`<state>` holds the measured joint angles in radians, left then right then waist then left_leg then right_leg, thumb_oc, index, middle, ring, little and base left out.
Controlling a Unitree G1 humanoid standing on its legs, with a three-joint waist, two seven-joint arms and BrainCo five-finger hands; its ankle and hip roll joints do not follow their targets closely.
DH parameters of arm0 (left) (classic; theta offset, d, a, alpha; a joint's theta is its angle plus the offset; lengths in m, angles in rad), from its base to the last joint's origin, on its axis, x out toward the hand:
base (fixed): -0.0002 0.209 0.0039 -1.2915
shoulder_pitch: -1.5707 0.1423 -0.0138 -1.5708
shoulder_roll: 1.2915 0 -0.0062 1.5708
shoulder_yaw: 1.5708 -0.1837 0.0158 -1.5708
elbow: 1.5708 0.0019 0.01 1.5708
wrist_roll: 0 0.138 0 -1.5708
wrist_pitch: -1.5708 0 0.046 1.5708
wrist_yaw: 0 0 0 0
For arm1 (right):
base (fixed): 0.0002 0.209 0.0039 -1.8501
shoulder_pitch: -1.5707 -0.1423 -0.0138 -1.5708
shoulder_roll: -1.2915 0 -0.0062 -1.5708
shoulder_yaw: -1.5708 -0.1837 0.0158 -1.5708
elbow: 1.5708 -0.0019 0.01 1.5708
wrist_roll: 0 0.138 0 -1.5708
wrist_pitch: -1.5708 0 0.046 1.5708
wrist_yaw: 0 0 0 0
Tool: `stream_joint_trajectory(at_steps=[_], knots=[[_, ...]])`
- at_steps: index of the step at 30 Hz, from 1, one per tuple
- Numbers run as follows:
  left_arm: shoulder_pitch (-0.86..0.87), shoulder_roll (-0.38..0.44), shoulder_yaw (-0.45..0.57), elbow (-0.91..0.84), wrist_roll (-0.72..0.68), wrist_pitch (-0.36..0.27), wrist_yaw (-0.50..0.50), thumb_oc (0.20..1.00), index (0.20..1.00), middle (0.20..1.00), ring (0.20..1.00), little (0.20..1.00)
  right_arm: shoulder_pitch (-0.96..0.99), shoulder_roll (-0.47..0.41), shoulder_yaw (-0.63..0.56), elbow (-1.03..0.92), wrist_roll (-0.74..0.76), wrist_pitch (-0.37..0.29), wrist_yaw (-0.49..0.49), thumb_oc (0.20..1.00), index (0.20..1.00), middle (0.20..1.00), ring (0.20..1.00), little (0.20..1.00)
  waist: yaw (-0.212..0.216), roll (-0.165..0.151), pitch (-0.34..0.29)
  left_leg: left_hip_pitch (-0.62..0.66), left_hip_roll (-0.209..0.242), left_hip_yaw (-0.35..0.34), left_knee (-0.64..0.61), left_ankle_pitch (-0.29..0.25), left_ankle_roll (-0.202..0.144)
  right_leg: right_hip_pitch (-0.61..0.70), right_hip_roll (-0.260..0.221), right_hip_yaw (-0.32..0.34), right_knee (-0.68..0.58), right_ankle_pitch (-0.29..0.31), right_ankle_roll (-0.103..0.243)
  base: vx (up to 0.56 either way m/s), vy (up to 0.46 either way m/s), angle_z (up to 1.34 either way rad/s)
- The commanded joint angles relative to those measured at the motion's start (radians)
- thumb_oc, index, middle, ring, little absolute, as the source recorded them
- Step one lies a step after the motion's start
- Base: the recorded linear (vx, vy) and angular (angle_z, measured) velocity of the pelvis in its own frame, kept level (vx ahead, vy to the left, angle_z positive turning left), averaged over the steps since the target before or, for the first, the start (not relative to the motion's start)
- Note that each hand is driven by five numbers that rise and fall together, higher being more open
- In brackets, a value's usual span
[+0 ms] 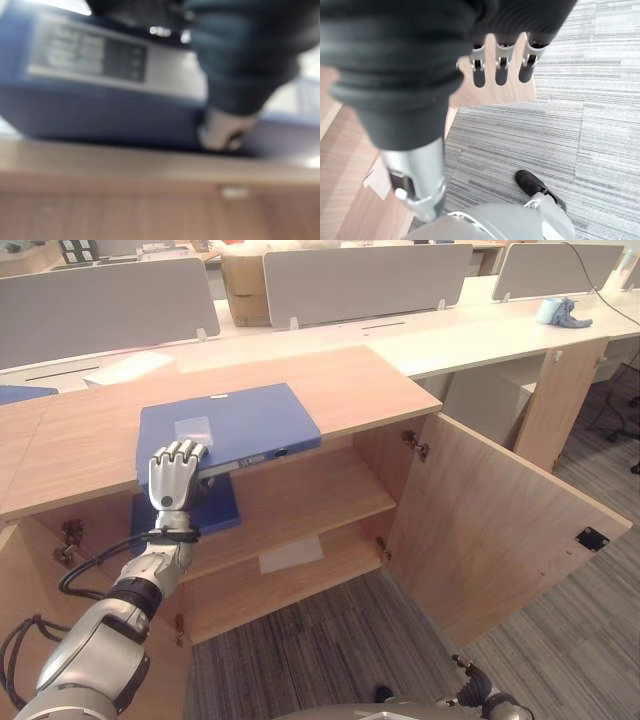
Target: Put the empty folder in the office cabinet
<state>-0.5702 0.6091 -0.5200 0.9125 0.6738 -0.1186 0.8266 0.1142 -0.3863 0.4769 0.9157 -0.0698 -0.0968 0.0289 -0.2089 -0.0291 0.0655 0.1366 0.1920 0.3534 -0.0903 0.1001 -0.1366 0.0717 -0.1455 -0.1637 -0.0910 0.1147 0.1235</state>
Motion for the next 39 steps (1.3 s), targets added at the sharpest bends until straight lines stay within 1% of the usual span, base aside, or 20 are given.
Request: stream_joint_trajectory(at_steps=[1, 6, 8, 10, 11, 12, 13, 16, 18, 20, 21, 22, 23, 25, 26, 27, 29, 30, 33, 39], knots=[[-0.197, 0.042, -0.035, 0.118, -0.090, 0.016, -0.055, 0.200, 0.200, 0.200, 0.200, 0.200, -0.110, -0.057, 0.021, 0.010, 0.010, -0.052, -0.029, 1.000, 1.000, 1.000, 1.000, 1.000, -0.001, 0.026, 0.087, 0.024, 0.007, 0.036, 0.003, -0.134, 0.037, 0.004, -0.026, 0.059, 0.004, -0.093, 0.054, -0.05, -0.004, -0.01], [-0.219, 0.060, -0.039, 0.121, -0.100, -0.025, -0.050, 0.200, 0.200, 0.200, 0.200, 0.200, -0.107, -0.064, 0.007, 0.008, 0.018, -0.089, -0.039, 1.000, 1.000, 1.000, 1.000, 1.000, 0.001, 0.025, 0.093, 0.017, 0.006, 0.030, 0.003, -0.132, 0.037, -0.001, -0.028, 0.048, 0.004, -0.092, 0.055, -0.07, -0.001, -0.02], [-0.214, 0.059, -0.038, 0.107, -0.121, -0.050, -0.013, 0.200, 0.200, 0.200, 0.200, 0.200, -0.101, -0.062, 0.003, 0.000, 0.023, -0.106, -0.039, 1.000, 1.000, 1.000, 1.000, 1.000, 0.005, 0.025, 0.089, 0.021, 0.005, 0.026, 0.003, -0.133, 0.037, 0.006, -0.032, 0.039, 0.004, -0.093, 0.056, -0.03, -0.031, 0.08], [-0.204, 0.055, -0.010, 0.047, -0.183, -0.096, 0.031, 0.200, 0.200, 0.200, 0.200, 0.200, -0.090, -0.059, 0.005, -0.039, 0.041, -0.112, -0.033, 1.000, 1.000, 1.000, 1.000, 1.000, 0.018, 0.029, 0.084, 0.026, 0.006, 0.012, 0.003, -0.133, 0.034, 0.018, -0.037, 0.019, 0.004, -0.098, 0.056, -0.05, -0.043, 0.08], [-0.197, 0.057, 0.006, 0.014, -0.218, -0.122, 0.027, 0.200, 0.200, 0.200, 0.200, 0.200, -0.087, -0.060, 0.006, -0.057, 0.056, -0.112, -0.027, 1.000, 1.000, 1.000, 1.000, 1.000, 0.024, 0.031, 0.082, 0.028, 0.006, 0.005, 0.003, -0.134, 0.034, 0.024, -0.039, 0.012, 0.004, -0.100, 0.055, -0.03, -0.029, 0.05], [-0.197, 0.057, 0.006, 0.014, -0.218, -0.122, 0.027, 0.200, 0.200, 0.200, 0.200, 0.200, -0.087, -0.060, 0.006, -0.057, 0.056, -0.112, -0.027, 1.000, 1.000, 1.000, 1.000, 1.000, 0.024, 0.031, 0.082, 0.028, 0.006, 0.005, 0.003, -0.134, 0.034, 0.024, -0.039, 0.012, 0.004, -0.100, 0.055, -0.03, -0.025, 0.09], [-0.188, 0.063, 0.024, -0.038, -0.261, -0.144, 0.020, 0.200, 0.200, 0.200, 0.200, 0.200, -0.084, -0.061, 0.007, -0.081, 0.076, -0.104, -0.020, 1.000, 1.000, 1.000, 1.000, 1.000, 0.031, 0.033, 0.080, 0.030, 0.006, -0.002, 0.003, -0.134, 0.033, 0.030, -0.041, 0.003, 0.004, -0.102, 0.055, -0.03, -0.030, 0.16], [-0.105, 0.096, 0.099, -0.280, -0.326, -0.174, 0.037, 0.200, 0.200, 0.200, 0.200, 0.200, -0.075, -0.062, 0.002, -0.190, 0.141, -0.072, 0.042, 1.000, 1.000, 1.000, 1.000, 1.000, 0.063, 0.037, 0.075, 0.035, 0.005, -0.034, 0.003, -0.138, 0.032, 0.051, -0.048, -0.030, 0.004, -0.114, 0.050, -0.07, -0.054, 0.18], [-0.029, 0.120, 0.158, -0.424, -0.378, -0.200, 0.003, 0.200, 0.200, 0.200, 0.200, 0.200, -0.064, -0.059, -0.004, -0.250, 0.149, -0.058, 0.067, 1.000, 1.000, 1.000, 1.000, 1.000, 0.082, 0.037, 0.072, 0.037, 0.004, -0.054, 0.003, -0.140, 0.031, 0.063, -0.052, -0.048, 0.004, -0.120, 0.047, -0.06, -0.045, 0.31], [0.068, 0.116, 0.246, -0.570, -0.461, -0.260, -0.087, 0.200, 0.200, 0.200, 0.200, 0.200, -0.052, -0.048, -0.010, -0.309, 0.157, -0.049, 0.083, 1.000, 1.000, 1.000, 1.000, 1.000, 0.106, 0.037, 0.069, 0.039, 0.002, -0.077, 0.003, -0.140, 0.032, 0.077, -0.057, -0.066, 0.004, -0.126, 0.044, -0.05, -0.041, 0.24], [0.097, 0.112, 0.268, -0.624, -0.483, -0.257, -0.116, 0.200, 0.200, 0.200, 0.200, 0.200, -0.050, -0.044, -0.015, -0.326, 0.156, -0.045, 0.083, 1.000, 1.000, 1.000, 1.000, 1.000, 0.114, 0.036, 0.067, 0.038, 0.002, -0.083, 0.003, -0.140, 0.032, 0.081, -0.058, -0.072, 0.004, -0.127, 0.043, -0.05, -0.041, 0.21], [0.168, 0.099, 0.318, -0.717, -0.554, -0.286, -0.197, 0.200, 0.200, 0.200, 0.200, 0.200, -0.045, -0.036, -0.024, -0.357, 0.158, -0.043, 0.084, 1.000, 1.000, 1.000, 1.000, 1.000, 0.132, 0.036, 0.063, 0.037, 0.001, -0.098, 0.003, -0.138, 0.033, 0.090, -0.059, -0.083, 0.004, -0.130, 0.042, -0.05, -0.042, 0.30], [0.199, 0.085, 0.338, -0.763, -0.586, -0.295, -0.233, 0.200, 0.200, 0.200, 0.200, 0.200, -0.046, -0.032, -0.030, -0.370, 0.162, -0.046, 0.087, 1.000, 1.000, 1.000, 1.000, 1.000, 0.142, 0.035, 0.059, 0.031, 0.000, -0.104, 0.003, -0.134, 0.033, 0.087, -0.060, -0.088, 0.004, -0.127, 0.041, -0.04, -0.041, 0.34], [0.226, 0.075, 0.354, -0.799, -0.603, -0.295, -0.258, 0.200, 0.200, 0.200, 0.200, 0.200, -0.045, -0.030, -0.036, -0.382, 0.166, -0.043, 0.088, 1.000, 1.000, 1.000, 1.000, 1.000, 0.148, 0.035, 0.060, 0.035, 0.000, -0.110, 0.003, -0.135, 0.033, 0.094, -0.060, -0.092, 0.004, -0.129, 0.041, -0.04, -0.027, 0.22], [0.320, 0.036, 0.391, -0.900, -0.740, -0.343, -0.382, 0.200, 0.200, 0.200, 0.200, 0.200, -0.050, -0.026, -0.056, -0.439, 0.182, -0.042, 0.094, 1.000, 1.000, 1.000, 1.000, 1.000, 0.176, 0.033, 0.054, 0.027, -0.003, -0.131, 0.003, -0.130, 0.035, 0.097, -0.061, -0.107, 0.004, -0.127, 0.039, -0.06, -0.032, 0.18], [0.335, 0.029, 0.400, -0.915, -0.760, -0.348, -0.413, 0.200, 0.200, 0.200, 0.200, 0.200, -0.052, -0.026, -0.060, -0.448, 0.185, -0.041, 0.094, 1.000, 1.000, 1.000, 1.000, 1.000, 0.180, 0.033, 0.053, 0.026, -0.003, -0.134, 0.003, -0.129, 0.036, 0.098, -0.061, -0.110, 0.004, -0.127, 0.038, -0.08, -0.039, 0.21], [0.390, 0.002, 0.423, -0.978, -0.881, -0.352, -0.539, 0.200, 0.200, 0.200, 0.200, 0.200, -0.064, -0.023, -0.077, -0.488, 0.200, -0.045, 0.092, 1.000, 1.000, 1.000, 1.000, 1.000, 0.198, 0.034, 0.054, 0.026, -0.004, -0.148, 0.003, -0.128, 0.035, 0.107, -0.061, -0.120, 0.004, -0.129, 0.038, -0.04, -0.014, 0.11], [0.390, 0.002, 0.423, -0.978, -0.881, -0.352, -0.539, 0.200, 0.200, 0.200, 0.200, 0.200, -0.064, -0.023, -0.077, -0.488, 0.200, -0.045, 0.092, 1.000, 1.000, 1.000, 1.000, 1.000, 0.198, 0.034, 0.054, 0.026, -0.004, -0.148, 0.003, -0.128, 0.035, 0.107, -0.061, -0.120, 0.004, -0.129, 0.038, -0.03, -0.009, 0.16], [0.463, -0.049, 0.428, -1.031, -1.050, -0.333, -0.707, 0.200, 0.200, 0.200, 0.200, 0.200, -0.091, -0.023, -0.104, -0.550, 0.217, -0.021, 0.081, 1.000, 1.000, 1.000, 1.000, 1.000, 0.222, 0.033, 0.050, 0.015, -0.008, -0.167, 0.003, -0.123, 0.037, 0.106, -0.064, -0.131, 0.004, -0.123, 0.037, -0.05, -0.004, 0.18], [0.560, -0.120, 0.417, -1.027, -1.302, -0.344, -0.957, 0.200, 0.200, 0.200, 0.200, 0.200, -0.147, -0.052, -0.148, -0.705, 0.322, -0.001, 0.136, 1.000, 1.000, 1.000, 1.000, 1.000, 0.254, 0.024, 0.048, 0.009, -0.014, -0.192, 0.003, -0.118, 0.041, 0.110, -0.067, -0.147, 0.004, -0.116, 0.030, -0.04, 0.003, 0.09]])
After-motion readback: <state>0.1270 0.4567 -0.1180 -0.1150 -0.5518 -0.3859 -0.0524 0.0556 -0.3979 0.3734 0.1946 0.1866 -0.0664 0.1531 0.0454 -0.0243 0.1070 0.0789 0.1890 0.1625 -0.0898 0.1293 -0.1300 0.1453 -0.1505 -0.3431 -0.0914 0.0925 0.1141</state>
